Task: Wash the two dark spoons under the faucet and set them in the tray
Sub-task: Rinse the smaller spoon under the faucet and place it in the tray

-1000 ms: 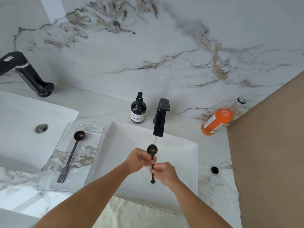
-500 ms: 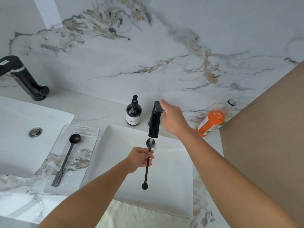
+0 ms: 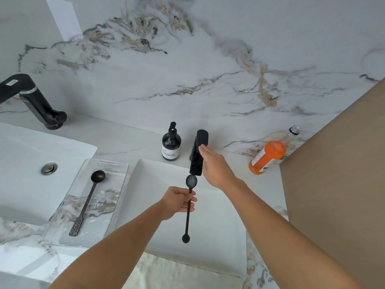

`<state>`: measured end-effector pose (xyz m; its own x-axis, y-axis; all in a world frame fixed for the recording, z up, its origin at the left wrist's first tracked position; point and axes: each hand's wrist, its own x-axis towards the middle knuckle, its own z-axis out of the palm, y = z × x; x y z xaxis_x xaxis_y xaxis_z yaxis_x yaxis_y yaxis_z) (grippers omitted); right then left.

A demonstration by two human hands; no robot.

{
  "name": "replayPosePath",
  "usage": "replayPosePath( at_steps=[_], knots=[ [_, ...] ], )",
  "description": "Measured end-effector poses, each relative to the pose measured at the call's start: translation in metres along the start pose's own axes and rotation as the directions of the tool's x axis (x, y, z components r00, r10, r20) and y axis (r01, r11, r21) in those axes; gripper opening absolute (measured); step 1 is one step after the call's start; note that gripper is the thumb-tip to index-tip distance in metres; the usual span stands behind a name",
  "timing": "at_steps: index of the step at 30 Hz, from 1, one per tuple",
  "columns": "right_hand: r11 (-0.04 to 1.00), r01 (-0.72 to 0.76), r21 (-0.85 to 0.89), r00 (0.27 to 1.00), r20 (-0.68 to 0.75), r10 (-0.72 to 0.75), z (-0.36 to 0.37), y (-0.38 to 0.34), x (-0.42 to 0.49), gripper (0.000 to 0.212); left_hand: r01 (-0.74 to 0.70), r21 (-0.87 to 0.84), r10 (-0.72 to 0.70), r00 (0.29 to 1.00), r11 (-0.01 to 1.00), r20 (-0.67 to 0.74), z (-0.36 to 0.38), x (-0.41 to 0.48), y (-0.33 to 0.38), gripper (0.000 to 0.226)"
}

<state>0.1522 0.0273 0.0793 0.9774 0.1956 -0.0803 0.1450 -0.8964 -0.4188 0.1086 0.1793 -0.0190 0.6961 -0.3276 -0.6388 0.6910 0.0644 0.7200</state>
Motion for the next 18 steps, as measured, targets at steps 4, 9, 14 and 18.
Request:
replayPosePath(
  at_steps=[4, 9, 14, 18],
  knots=[
    [0.893, -0.291, 0.342, 0.903, -0.208, 0.375, 0.047, 0.013, -0.054, 0.029, -0.007, 0.009, 0.007, 1.0, 1.0, 0.01, 0.0, -0.005, -0.006, 0.014],
    [0.255, -0.638, 0.726, 0.747, 0.504, 0.433, 0.106, 0.009, -0.132, 0.028, -0.049, 0.027, 0.048, 0.998, 0.998, 0.032, 0.002, -0.011, -0.011, 0.015],
    [0.086, -0.571, 0.816, 0.803, 0.535, 0.261, 0.104, 0.005, -0.15, 0.016, -0.101, 0.076, 0.099, 0.995, 0.992, 0.025, 0.003, -0.016, -0.004, 0.016],
    [0.138, -0.59, 0.795, 0.804, 0.563, 0.194, 0.089, 0.0, -0.14, 0.017, -0.113, 0.079, 0.113, 0.994, 0.99, 0.012, 0.0, -0.023, 0.0, 0.015]
  ],
)
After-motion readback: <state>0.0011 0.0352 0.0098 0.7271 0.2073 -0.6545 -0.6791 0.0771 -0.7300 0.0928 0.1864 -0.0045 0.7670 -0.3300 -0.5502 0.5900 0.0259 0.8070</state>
